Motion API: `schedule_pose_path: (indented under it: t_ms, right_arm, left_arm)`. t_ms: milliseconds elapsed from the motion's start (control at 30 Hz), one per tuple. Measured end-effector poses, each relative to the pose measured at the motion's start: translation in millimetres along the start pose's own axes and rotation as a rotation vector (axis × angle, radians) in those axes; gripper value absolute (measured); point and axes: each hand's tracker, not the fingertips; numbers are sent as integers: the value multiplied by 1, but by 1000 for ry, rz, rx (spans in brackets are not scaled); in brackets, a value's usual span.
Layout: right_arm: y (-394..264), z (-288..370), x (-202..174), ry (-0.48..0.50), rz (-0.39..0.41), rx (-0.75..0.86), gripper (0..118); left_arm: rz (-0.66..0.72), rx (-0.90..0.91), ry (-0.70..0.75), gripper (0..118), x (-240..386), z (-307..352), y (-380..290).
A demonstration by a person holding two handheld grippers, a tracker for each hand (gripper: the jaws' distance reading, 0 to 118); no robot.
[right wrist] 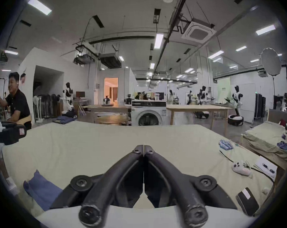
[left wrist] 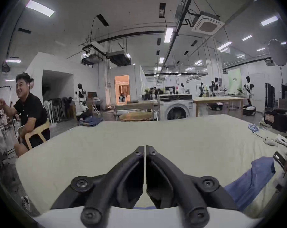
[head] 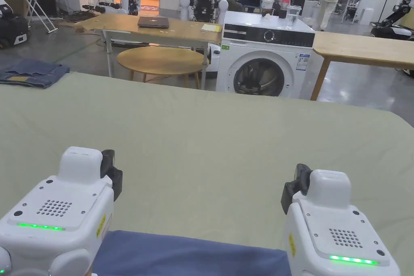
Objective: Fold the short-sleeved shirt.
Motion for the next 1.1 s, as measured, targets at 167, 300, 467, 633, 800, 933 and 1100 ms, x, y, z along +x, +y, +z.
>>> schedule_pose_path:
  t_ms: [167,300,467,633,800,933,1100]
  right_arm:
    - [0,1,-10,14,11,11,0]
    - [-2,-4,-11,35,15,-19,0]
    - [-11,-9,-8,50,37,-67,0]
    - [-20,-12,-4,44,54,-106,0]
    - [-26,-15,0,40,49,-142,0]
    - [-30,-18,3,37,56,-164,0]
    - [-33,-17,5,37,64,-183,0]
  left_arm:
    - [81,-132,-58,0,-35,3,5]
    - [185,-347,-158,0,-81,-4,-9]
    - [436,-582,-366,6,-138,-18,-41]
    - [508,-762,-408,57,-171,-35,-70]
    - [652,-890,-497,66,-186,-54,-100]
    - [813,-1007,-618,66,-180,-63,-124]
    - [878,-940,-661,66,-171,-65,-143]
